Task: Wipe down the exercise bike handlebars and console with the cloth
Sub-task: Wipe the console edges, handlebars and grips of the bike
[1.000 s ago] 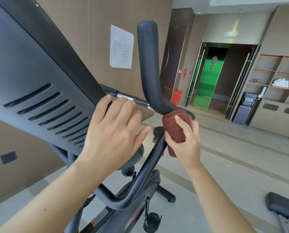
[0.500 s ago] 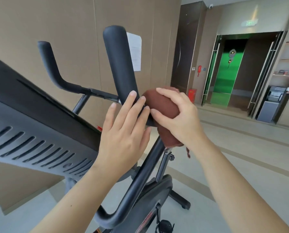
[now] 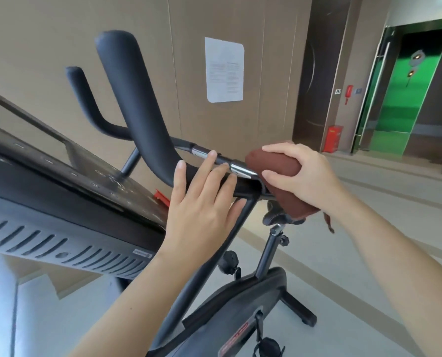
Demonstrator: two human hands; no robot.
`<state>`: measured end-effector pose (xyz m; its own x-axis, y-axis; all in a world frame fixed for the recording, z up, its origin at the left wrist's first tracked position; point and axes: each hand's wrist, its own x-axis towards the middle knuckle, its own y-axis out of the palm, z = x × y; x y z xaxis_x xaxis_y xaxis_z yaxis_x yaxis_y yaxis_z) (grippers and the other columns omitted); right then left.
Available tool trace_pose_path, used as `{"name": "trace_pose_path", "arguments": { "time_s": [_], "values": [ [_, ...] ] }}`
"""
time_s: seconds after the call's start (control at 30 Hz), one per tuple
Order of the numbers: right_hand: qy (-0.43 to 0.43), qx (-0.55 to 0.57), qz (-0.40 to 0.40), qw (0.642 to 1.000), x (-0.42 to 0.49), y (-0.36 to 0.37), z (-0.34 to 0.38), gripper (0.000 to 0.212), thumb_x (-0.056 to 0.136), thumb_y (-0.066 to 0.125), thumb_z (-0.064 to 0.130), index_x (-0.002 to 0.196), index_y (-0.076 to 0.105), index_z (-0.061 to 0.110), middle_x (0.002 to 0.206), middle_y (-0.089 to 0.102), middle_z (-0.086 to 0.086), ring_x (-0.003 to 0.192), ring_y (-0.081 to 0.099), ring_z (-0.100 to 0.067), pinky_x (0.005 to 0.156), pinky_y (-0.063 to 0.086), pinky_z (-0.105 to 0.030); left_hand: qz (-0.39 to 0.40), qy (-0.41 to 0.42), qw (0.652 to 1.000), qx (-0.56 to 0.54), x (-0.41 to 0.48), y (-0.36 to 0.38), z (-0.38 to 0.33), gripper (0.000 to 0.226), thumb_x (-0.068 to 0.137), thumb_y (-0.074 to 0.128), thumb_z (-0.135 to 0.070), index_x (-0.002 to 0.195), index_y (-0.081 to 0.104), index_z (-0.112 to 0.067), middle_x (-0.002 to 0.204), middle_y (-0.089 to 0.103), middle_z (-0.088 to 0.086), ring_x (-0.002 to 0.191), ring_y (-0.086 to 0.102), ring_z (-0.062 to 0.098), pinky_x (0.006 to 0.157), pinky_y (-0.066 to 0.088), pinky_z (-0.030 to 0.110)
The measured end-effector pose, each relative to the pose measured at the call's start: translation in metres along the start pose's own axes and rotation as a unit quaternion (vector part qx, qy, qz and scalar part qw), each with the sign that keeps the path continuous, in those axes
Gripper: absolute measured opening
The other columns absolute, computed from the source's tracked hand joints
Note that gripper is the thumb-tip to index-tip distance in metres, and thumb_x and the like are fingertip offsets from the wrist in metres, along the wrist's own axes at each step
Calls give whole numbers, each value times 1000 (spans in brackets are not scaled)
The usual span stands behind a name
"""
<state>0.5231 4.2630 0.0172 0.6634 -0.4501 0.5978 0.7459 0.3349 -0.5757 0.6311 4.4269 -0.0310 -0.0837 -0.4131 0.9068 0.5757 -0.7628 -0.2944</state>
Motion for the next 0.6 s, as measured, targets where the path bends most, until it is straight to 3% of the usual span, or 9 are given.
{"name": "trace_pose_path", "arguments": {
  "time_s": [0.1, 0.17, 0.27, 0.47, 0.6],
  "values": [
    [-19, 59, -1, 998, 16, -2, -4, 38, 74, 72, 35, 108, 59, 46, 109, 60, 2, 93, 55, -4, 82, 42, -12, -8, -28, 999, 35, 4, 10, -8, 25, 89, 57, -31, 97, 69, -10, 102, 68, 2, 107, 58, 21, 107, 17, 45],
    [-34, 37, 62, 997, 22, 3, -6, 37, 75, 70, 37, 108, 59, 48, 104, 58, 1, 88, 53, -3, 74, 39, -6, -14, -39, 997, 64, 4, 17, -13, 25, 90, 57, -33, 96, 69, -12, 100, 68, 0, 99, 59, 20, 105, 19, 43],
    [-36, 26, 141, 989, 30, 4, -11, 35, 76, 67, 39, 107, 57, 49, 101, 54, 3, 89, 51, -7, 69, 37, -12, -39, -54, 993, 93, 3, 27, -17, 23, 90, 57, -34, 92, 68, -14, 95, 68, 0, 96, 54, 18, 103, 20, 40],
    [-66, 91, 181, 977, 38, 2, -24, 33, 74, 68, 34, 105, 61, 44, 105, 62, 10, 90, 57, -2, 69, 44, -9, -92, -72, 985, 126, 6, 37, -20, 21, 82, 66, -39, 84, 67, -18, 86, 69, -2, 88, 52, 17, 100, 19, 37],
    [-64, 137, 167, 974, 37, 6, -35, 33, 75, 67, 34, 106, 62, 42, 108, 62, 5, 95, 59, -10, 81, 48, -24, -109, -83, 982, 131, 8, 38, -20, 28, 84, 61, -42, 76, 71, -17, 82, 70, -3, 86, 52, 16, 98, 20, 36]
  ]
}}
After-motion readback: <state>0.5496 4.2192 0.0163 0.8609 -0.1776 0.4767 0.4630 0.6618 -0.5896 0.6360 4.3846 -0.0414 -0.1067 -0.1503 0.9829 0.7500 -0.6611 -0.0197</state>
